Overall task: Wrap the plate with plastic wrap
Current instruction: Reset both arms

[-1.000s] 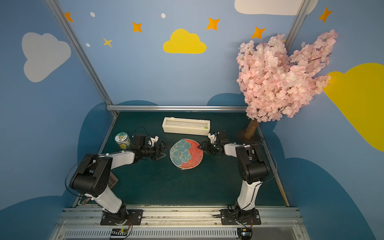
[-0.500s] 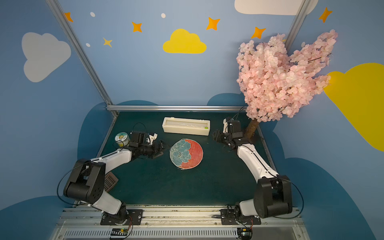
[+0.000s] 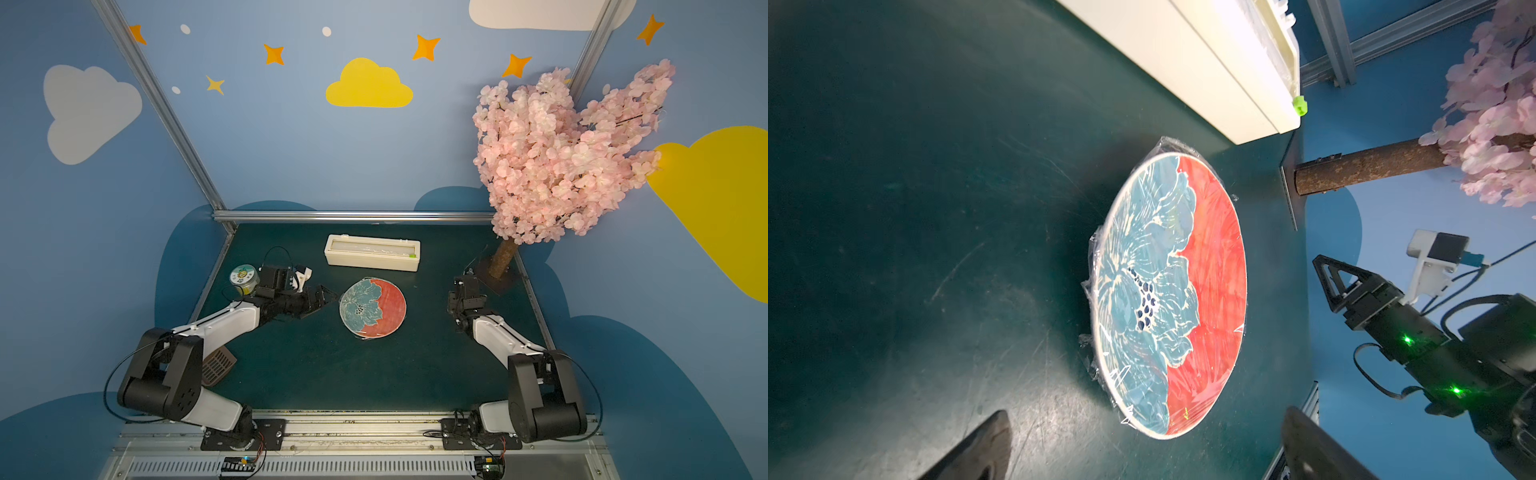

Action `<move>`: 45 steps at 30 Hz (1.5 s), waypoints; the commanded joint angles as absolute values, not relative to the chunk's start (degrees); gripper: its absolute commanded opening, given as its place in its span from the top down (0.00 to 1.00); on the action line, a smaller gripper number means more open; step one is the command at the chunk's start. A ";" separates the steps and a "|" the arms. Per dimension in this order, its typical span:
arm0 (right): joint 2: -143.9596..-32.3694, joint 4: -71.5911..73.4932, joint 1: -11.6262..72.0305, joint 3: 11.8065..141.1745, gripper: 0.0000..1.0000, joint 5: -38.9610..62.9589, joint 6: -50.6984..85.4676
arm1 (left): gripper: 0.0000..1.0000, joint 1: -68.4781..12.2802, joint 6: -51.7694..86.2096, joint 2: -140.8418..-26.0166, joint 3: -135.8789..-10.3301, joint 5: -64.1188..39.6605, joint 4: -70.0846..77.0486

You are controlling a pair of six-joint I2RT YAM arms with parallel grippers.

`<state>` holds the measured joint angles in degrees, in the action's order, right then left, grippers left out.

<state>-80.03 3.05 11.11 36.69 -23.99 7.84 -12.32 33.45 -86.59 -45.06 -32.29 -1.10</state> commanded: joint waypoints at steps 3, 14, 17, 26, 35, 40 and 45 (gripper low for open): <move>-81.00 19.59 9.49 32.92 0.07 -24.74 0.33 | 0.00 -12.85 33.87 -85.74 -43.78 -32.45 0.54; -86.47 46.74 3.43 22.38 0.05 -10.99 3.62 | 0.00 -13.43 33.78 -86.00 -44.83 -30.42 -0.75; -84.99 40.57 3.53 24.41 0.05 -10.70 3.59 | 0.00 -13.36 33.69 -87.10 -47.81 -27.60 -5.06; -84.11 35.05 3.87 26.15 0.05 -10.20 0.62 | 0.00 -12.80 24.32 -83.30 -52.67 -10.94 -6.02; -83.94 34.84 3.81 26.27 0.05 -9.89 0.70 | 0.00 -12.74 -1.53 -74.26 -29.74 8.02 31.29; -83.94 34.85 3.76 26.28 0.05 -9.76 0.70 | 0.00 -12.24 -6.72 -81.29 -14.44 7.58 68.31; -83.96 34.87 3.76 26.28 0.05 -9.78 0.70 | 0.00 -12.11 -8.34 -89.35 -13.26 7.70 80.14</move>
<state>-85.12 35.66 3.53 25.26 -10.00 1.04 -12.27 -4.84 -89.12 -12.29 7.05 62.70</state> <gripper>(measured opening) 0.945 0.999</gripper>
